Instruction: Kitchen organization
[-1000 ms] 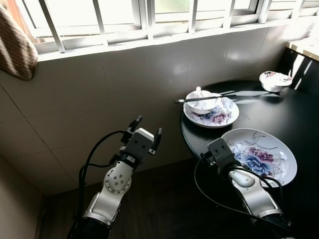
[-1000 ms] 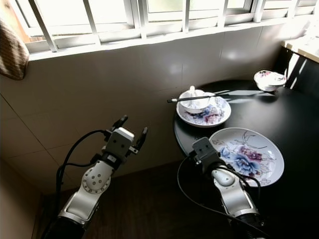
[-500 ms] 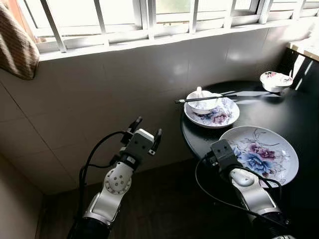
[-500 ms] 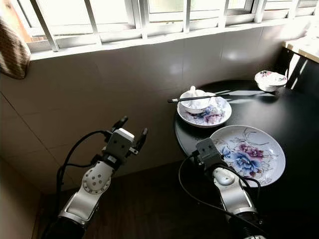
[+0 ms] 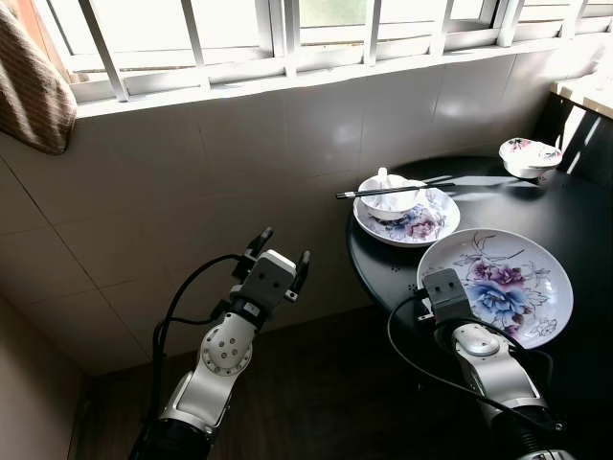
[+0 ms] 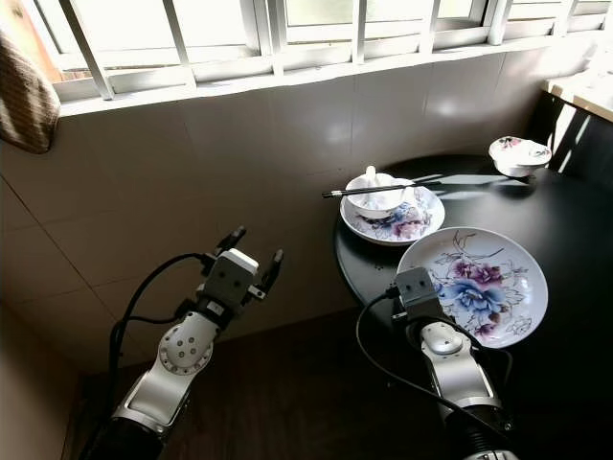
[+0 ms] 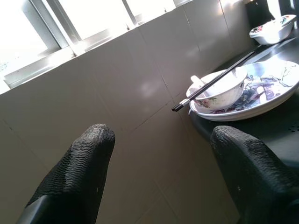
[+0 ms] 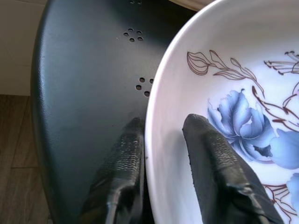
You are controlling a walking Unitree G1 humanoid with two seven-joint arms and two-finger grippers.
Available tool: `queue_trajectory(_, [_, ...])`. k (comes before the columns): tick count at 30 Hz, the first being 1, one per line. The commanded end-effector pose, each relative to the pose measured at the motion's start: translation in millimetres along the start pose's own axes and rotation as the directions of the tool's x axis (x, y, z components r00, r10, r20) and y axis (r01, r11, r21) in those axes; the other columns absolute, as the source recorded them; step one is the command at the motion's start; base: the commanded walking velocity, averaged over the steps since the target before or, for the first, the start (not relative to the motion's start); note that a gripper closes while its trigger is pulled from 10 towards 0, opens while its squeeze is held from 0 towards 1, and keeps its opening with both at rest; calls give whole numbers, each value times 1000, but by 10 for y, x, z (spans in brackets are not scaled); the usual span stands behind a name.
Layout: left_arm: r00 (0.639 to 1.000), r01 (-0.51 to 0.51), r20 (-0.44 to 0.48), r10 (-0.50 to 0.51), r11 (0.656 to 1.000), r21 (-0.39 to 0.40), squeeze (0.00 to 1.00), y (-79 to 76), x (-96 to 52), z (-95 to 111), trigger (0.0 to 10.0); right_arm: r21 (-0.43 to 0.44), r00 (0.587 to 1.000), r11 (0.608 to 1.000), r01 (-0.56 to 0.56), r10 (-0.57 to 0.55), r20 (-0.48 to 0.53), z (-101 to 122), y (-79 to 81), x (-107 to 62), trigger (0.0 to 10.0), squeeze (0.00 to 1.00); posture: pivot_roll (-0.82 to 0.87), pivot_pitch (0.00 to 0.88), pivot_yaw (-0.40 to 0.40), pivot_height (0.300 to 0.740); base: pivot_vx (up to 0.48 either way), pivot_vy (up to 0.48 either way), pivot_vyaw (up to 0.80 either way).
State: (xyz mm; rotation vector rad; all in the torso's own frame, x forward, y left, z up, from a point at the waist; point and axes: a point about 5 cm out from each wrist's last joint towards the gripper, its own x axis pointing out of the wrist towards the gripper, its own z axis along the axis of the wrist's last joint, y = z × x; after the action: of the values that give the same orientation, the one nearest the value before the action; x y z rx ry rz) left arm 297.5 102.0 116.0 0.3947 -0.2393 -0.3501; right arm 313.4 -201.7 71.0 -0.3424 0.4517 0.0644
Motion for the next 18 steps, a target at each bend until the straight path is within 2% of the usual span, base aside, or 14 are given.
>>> queue_trajectory(1, [1000,1,-4,-1,1000,19,0,15,15,0,10000,-7,1000,1000,-6,6,-1,28,38,-4,0,0,30,0,33,740,0,0,0])
queue_trajectory(5, [1000,-3,-10,4,1000,18,0,21,15,-9,10000,-61,1000,998,16,-15,22,74,50,-21,0,0,30,0,34,740,0,0,0])
queue_trajectory(10, [1000,-5,-15,5,1000,18,0,17,19,-18,10000,-69,996,994,81,-79,30,74,23,-30,0,0,31,0,32,740,0,0,0])
queue_trajectory(18, [1000,-3,-30,3,1000,17,0,11,8,-48,10000,-7,995,995,104,-104,6,54,0,-46,0,0,29,0,32,740,0,0,0])
